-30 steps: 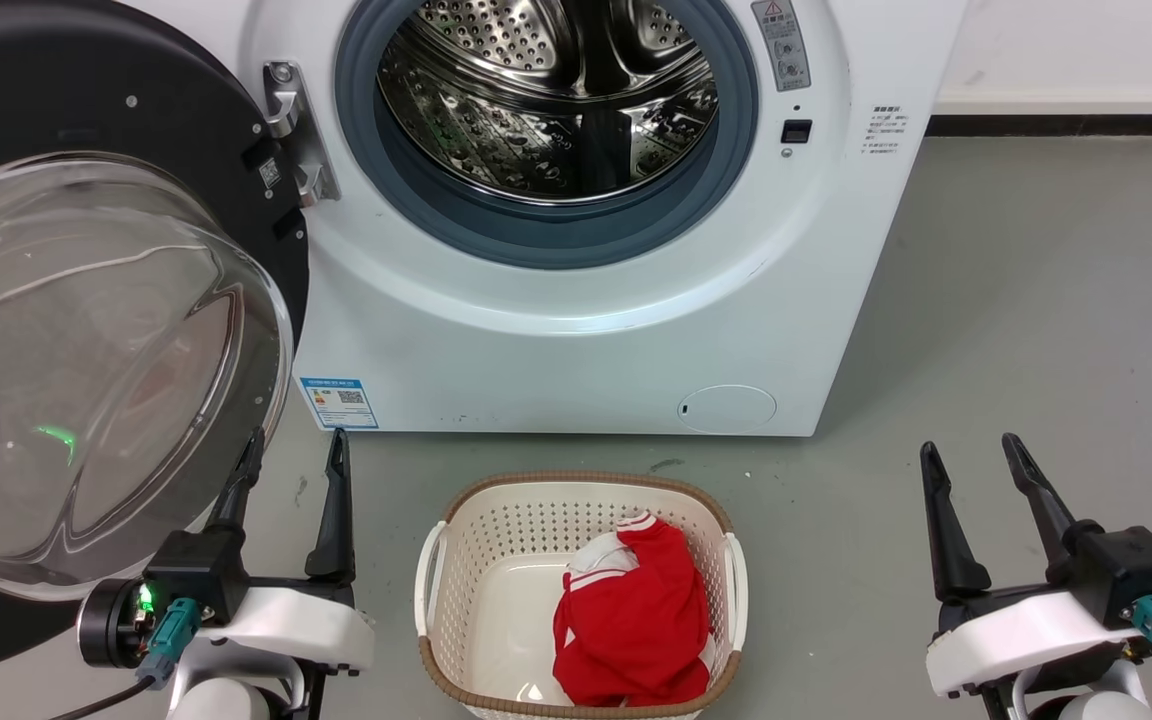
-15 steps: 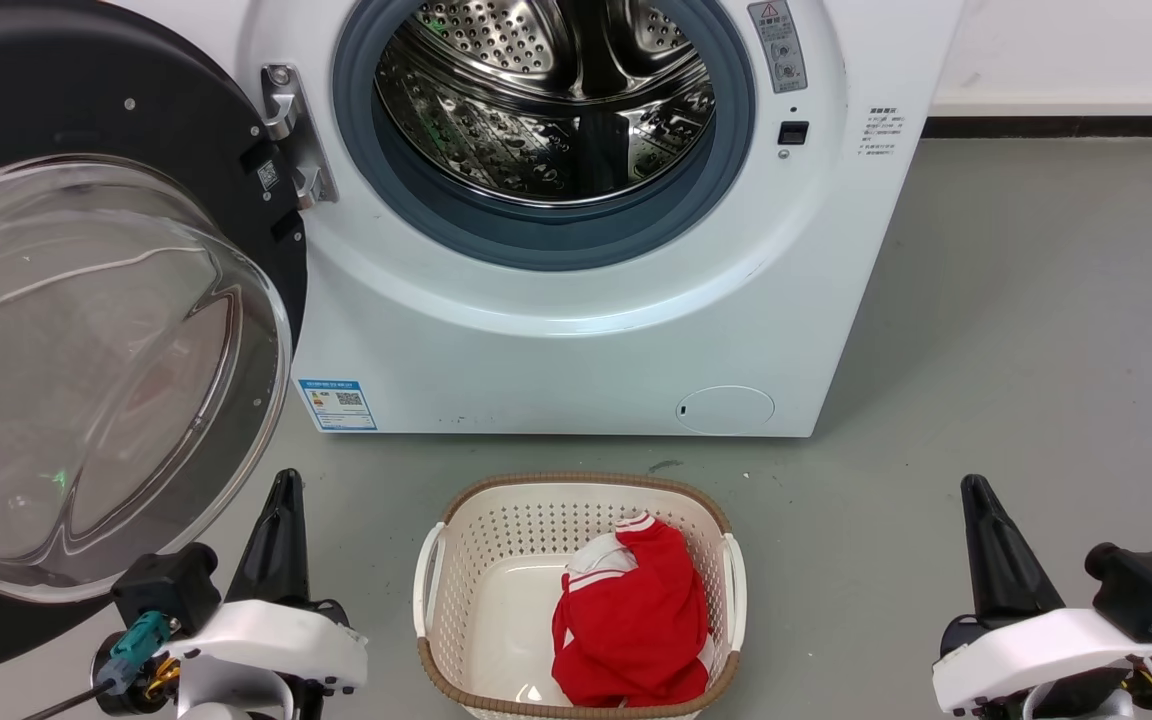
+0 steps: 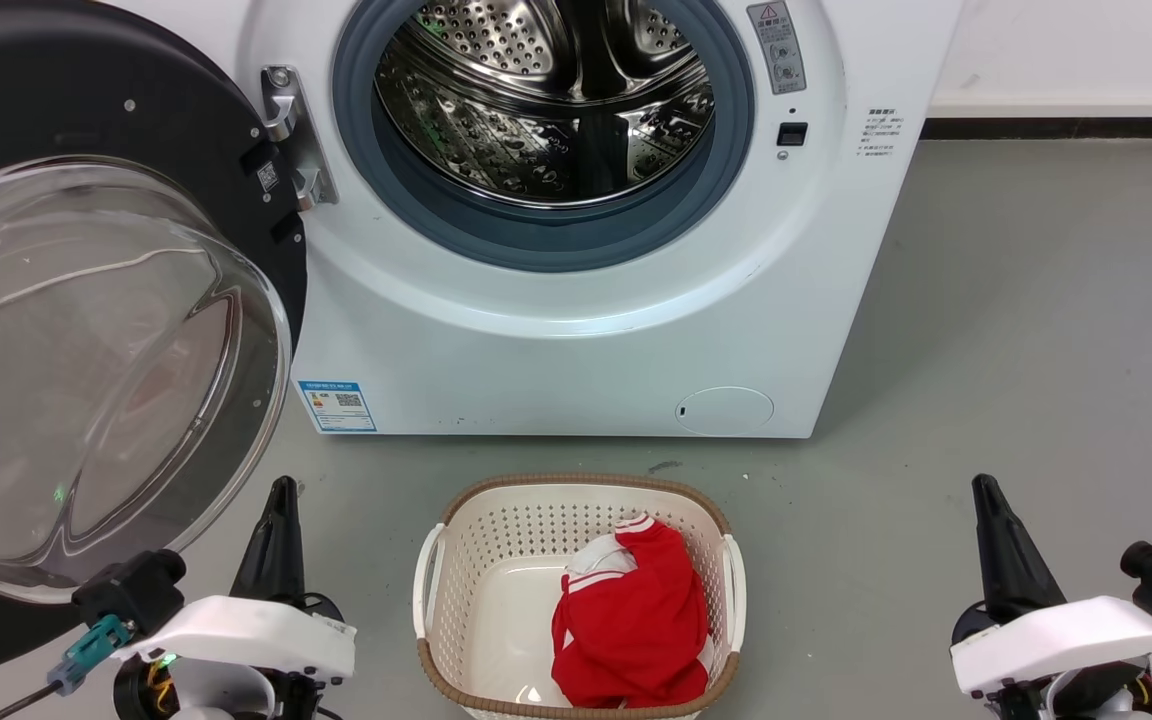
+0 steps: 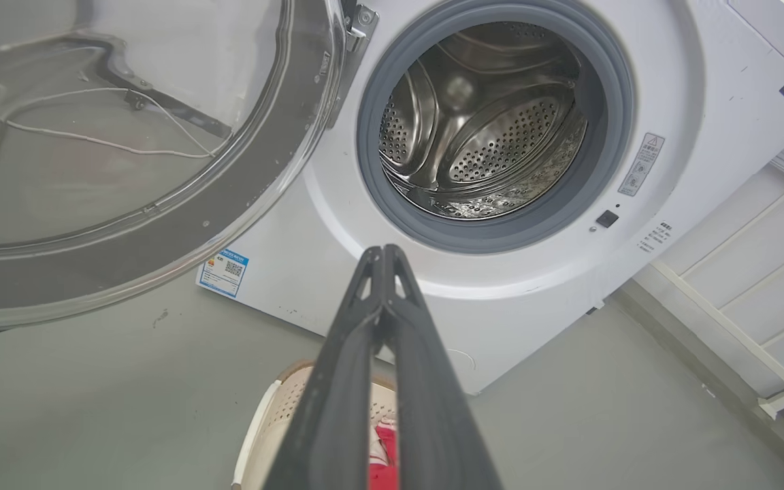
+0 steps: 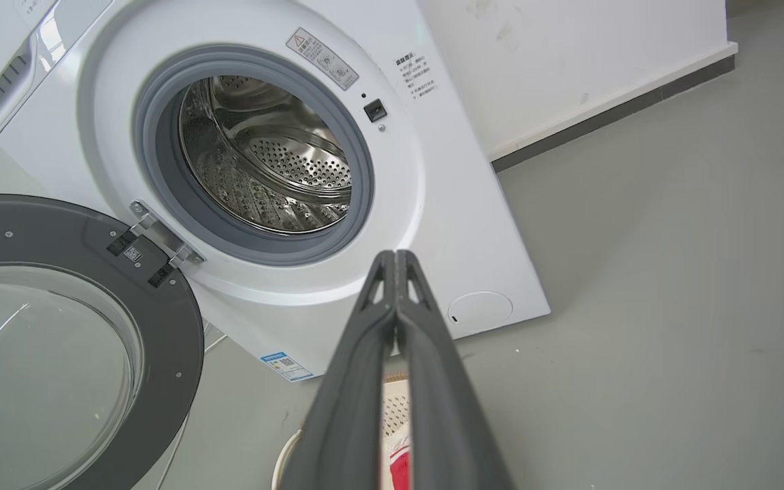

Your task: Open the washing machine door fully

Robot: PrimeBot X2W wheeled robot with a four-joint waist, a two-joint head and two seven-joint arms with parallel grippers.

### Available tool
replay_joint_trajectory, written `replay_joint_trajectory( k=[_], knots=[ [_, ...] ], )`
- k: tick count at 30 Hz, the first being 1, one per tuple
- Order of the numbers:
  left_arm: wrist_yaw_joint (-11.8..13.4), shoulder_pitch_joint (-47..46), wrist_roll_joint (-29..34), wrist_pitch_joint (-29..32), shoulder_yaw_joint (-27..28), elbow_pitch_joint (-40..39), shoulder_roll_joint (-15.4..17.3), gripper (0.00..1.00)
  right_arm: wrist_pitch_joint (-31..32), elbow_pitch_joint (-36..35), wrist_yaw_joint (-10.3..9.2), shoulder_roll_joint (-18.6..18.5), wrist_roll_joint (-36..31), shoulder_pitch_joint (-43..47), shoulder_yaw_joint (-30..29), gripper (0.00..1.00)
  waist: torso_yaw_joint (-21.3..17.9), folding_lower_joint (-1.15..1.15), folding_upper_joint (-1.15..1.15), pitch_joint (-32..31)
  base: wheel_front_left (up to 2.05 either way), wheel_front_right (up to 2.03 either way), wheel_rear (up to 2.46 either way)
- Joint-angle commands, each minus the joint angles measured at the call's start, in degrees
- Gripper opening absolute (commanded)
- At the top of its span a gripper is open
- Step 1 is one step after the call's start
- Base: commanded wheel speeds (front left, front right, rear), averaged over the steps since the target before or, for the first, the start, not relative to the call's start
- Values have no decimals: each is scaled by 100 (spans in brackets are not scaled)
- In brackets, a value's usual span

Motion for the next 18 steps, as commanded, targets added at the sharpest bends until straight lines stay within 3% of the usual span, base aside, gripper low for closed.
replay_joint_trajectory(
  k=[1,18],
  knots=[
    [-31,-131,-233,50,45,-70,16,0,48,-52,-1,-34,258,-175,-26,0,0,0,0,-1,0,0,0],
    [-115,-154,-1552,379,159,-21,-40,0,303,81,-1,-46,1640,-262,-104,0,-7,0,0,-14,0,0,0]
  ],
)
